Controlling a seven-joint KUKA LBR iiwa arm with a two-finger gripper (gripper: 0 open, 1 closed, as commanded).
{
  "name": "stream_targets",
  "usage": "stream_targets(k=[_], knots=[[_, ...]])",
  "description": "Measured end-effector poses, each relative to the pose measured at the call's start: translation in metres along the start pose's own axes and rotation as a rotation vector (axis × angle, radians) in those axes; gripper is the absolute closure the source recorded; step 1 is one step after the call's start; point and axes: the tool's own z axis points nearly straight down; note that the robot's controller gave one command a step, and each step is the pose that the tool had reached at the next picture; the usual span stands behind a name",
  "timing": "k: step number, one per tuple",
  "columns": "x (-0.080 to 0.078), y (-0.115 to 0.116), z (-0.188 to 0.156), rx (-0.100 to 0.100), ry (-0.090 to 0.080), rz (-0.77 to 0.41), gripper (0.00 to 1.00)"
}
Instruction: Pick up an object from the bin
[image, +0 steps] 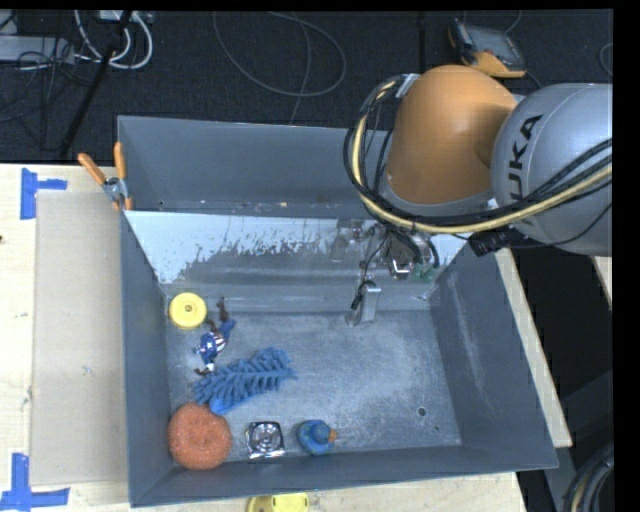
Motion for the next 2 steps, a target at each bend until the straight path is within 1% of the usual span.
stream_targets(k=[1,2], knots=[[-0.001,0.000,-0.005,-0.001,-0.008,0.001,0.00],[0.019,0.034,0.040,0.001,-0.011,-0.086,0.00]])
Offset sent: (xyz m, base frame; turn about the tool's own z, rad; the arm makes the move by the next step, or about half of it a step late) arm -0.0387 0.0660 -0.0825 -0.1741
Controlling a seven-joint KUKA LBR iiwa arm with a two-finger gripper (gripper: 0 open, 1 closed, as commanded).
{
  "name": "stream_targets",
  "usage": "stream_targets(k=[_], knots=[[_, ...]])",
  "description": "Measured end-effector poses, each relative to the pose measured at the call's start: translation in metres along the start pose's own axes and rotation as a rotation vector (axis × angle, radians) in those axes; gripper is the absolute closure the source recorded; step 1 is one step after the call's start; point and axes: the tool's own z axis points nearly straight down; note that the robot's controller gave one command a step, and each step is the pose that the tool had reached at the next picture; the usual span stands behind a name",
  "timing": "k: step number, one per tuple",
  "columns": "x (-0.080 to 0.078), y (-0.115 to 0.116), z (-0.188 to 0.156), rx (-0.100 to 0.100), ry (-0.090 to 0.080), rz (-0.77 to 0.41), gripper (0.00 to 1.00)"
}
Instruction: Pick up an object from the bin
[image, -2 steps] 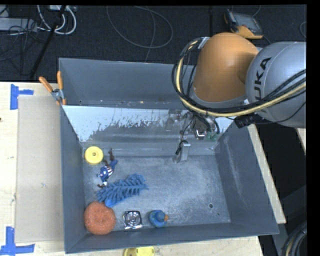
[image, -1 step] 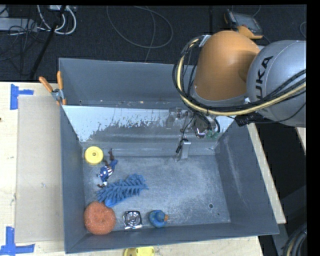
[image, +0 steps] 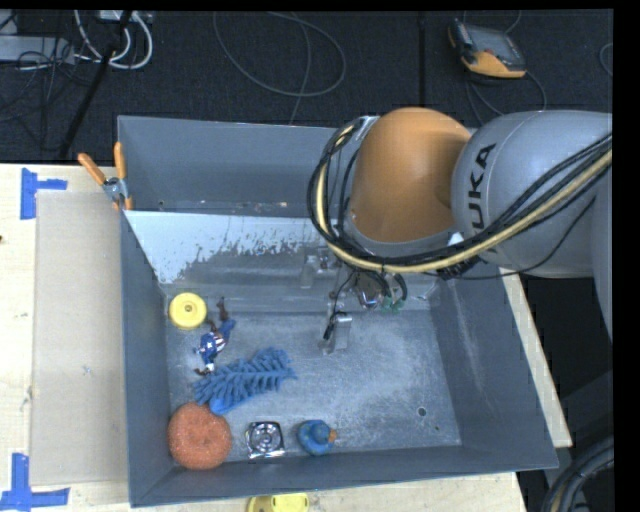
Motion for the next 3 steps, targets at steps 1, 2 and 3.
stream_targets(k=[1,2,3], knots=[[0.017,0.010,0.059,-0.001,0.000,-0.102,0.00],[0.024,0.041,0.112,0.000,0.001,-0.239,0.00],[0.045,0.099,0.118,-0.002,0.004,-0.354,1.00]])
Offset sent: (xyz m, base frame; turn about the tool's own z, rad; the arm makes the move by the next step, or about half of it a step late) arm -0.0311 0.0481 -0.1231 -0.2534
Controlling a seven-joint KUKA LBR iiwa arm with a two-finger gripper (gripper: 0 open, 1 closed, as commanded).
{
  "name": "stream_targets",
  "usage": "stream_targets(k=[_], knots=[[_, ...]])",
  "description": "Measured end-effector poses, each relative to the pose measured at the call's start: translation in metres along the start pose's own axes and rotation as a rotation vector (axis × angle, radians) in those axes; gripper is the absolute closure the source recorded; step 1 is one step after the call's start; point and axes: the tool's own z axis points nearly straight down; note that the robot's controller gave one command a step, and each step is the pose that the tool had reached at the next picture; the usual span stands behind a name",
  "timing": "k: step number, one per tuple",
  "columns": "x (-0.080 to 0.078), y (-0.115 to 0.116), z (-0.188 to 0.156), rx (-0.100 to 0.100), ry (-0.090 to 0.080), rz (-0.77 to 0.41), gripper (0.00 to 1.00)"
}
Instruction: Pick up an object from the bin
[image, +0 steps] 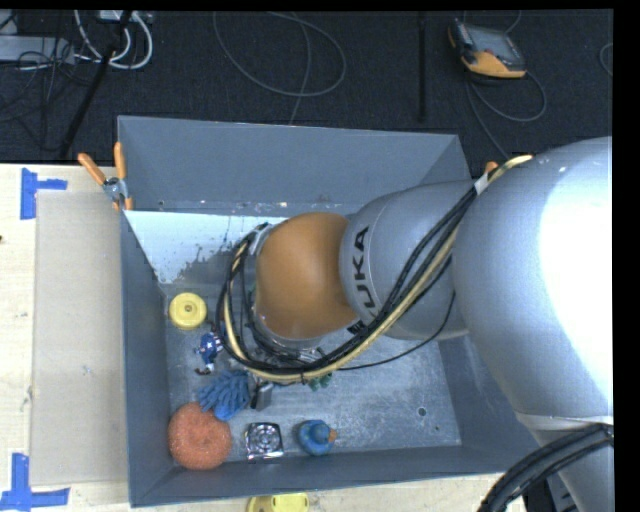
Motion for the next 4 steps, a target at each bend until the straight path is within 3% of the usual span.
stream_targets(k=[1,2,3,4], knots=[[0.000,0.000,0.000,0.000,0.000,0.001,1.00],[-0.022,-0.023,-0.060,0.000,-0.002,-0.010,1.00],[-0.022,-0.023,-0.060,0.000,-0.002,-0.010,1.00],[-0.017,-0.003,-0.261,0.001,0.000,-0.022,1.00]])
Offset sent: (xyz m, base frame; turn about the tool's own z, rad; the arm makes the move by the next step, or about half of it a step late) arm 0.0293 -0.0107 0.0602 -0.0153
